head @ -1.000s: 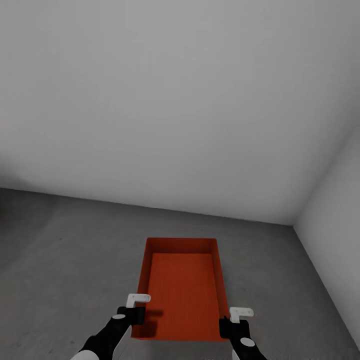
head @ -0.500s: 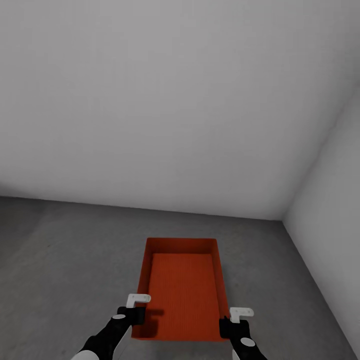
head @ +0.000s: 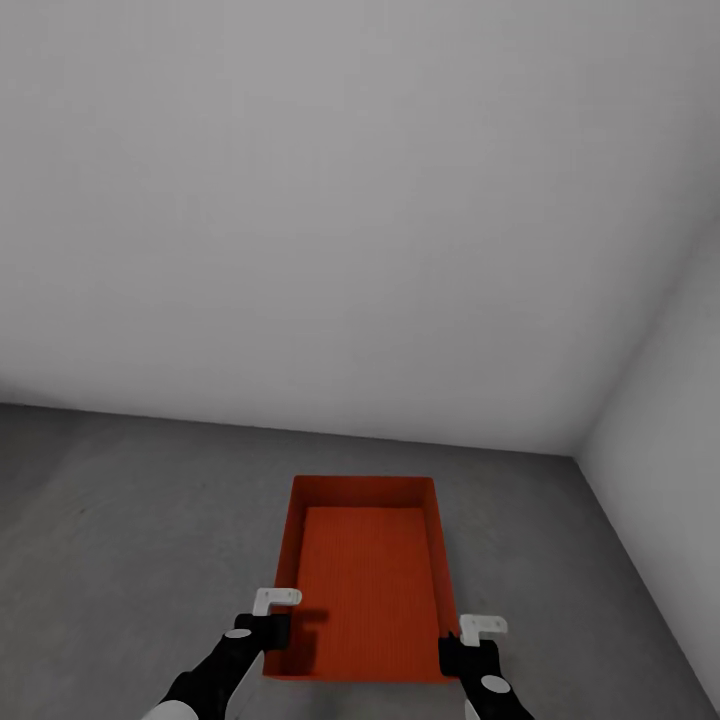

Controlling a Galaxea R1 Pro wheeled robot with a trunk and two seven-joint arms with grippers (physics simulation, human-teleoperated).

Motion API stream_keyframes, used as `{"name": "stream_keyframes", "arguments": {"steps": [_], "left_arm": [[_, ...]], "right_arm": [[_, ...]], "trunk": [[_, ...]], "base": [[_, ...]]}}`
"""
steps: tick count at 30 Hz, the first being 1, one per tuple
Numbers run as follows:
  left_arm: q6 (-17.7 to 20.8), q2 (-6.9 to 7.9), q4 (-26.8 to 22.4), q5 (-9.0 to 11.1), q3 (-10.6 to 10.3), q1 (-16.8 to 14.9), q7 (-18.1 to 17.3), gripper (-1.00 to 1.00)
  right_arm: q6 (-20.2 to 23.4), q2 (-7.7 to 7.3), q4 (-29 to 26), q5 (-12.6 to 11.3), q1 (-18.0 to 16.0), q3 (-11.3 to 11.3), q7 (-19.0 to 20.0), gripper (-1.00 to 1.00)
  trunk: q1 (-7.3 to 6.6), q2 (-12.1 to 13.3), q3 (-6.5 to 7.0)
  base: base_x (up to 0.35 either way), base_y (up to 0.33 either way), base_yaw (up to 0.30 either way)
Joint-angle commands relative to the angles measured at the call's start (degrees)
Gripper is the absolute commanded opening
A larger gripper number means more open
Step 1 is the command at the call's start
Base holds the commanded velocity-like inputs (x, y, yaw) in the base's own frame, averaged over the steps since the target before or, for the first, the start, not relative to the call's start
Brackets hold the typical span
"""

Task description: Move the two storage containers from the living room to the garage. In the garage, place one container on the floor and stack the other container on top of it (either order is fine).

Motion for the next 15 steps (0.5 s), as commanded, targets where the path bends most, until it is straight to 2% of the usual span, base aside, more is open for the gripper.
{"name": "stream_keyframes", "arguments": {"steps": [1, 9, 15], "left_arm": [[0.3, -1.71, -0.3, -0.1, -0.9, 0.0, -2.3, -1.00], [0.3, -1.71, -0.3, -0.1, -0.9, 0.0, -2.3, -1.00], [0.3, -1.71, -0.3, -0.1, -0.9, 0.0, -2.3, -1.00]], "right_arm": [[0.5, 0.10, 0.2, 0.2, 0.0, -0.8, -1.0, -1.00], [0.5, 0.10, -0.6, 0.2, 0.0, -0.7, -1.0, -1.00], [0.5, 0.10, -0.7, 0.2, 0.0, -0.7, -1.0, -1.00]], "trunk": [[0.05, -0.1, -0.08], [0.05, -0.1, -0.08], [0.05, -0.1, -0.08]], "base": [[0.308, 0.000, 0.000], [0.242, 0.000, 0.000], [0.025, 0.000, 0.000]]}}
